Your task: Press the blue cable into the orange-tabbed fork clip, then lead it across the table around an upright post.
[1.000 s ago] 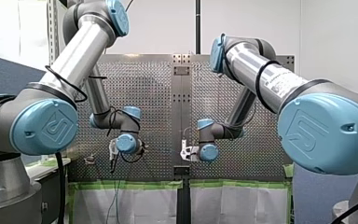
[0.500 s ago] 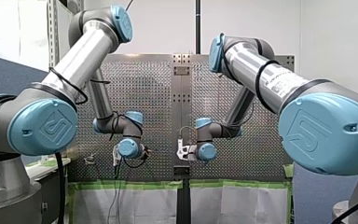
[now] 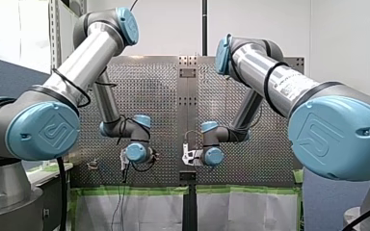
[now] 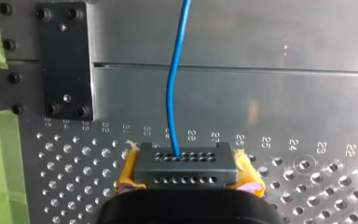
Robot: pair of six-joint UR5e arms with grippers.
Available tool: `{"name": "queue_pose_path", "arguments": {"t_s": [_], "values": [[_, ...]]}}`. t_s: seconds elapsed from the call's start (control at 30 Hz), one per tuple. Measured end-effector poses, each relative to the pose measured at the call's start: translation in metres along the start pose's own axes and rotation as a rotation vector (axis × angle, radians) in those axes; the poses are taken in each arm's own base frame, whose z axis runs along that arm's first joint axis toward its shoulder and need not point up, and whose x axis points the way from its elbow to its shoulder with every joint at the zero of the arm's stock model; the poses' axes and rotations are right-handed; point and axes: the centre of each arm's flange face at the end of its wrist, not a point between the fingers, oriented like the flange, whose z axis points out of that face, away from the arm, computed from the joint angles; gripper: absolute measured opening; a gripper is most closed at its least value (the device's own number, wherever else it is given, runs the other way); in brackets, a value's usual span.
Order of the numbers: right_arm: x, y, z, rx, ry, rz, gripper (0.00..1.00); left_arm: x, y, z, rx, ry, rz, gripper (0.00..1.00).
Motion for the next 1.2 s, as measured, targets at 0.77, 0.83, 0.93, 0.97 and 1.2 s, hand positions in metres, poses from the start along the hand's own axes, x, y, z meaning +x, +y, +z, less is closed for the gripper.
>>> {"name": "queue_pose_path", "arguments": {"t_s": [0.77,0.83,0.93,0.97,1.2], "values": [[0.0,-0.016,-0.002,0.039,0.005,-0.008,0.0,-0.018,-0.025,0.015,0.013,-0.044,-0.029,1.0],[0.0,-0.016,-0.002,0.04,0.005,-0.009,0.0,-0.017,-0.025,0.015,0.012,-0.044,-0.031,1.0],[0.0,-0.017,-0.002,0.042,0.004,-0.009,0.0,-0.017,-0.024,0.015,0.007,-0.044,-0.035,1.0],[0.0,-0.017,-0.002,0.042,0.003,-0.009,0.0,-0.017,-0.024,0.015,0.005,-0.044,-0.037,1.0],[0.0,-0.019,-0.003,0.045,0.002,-0.01,0.0,-0.018,-0.021,0.016,-0.018,-0.048,-0.069,1.0]]}}
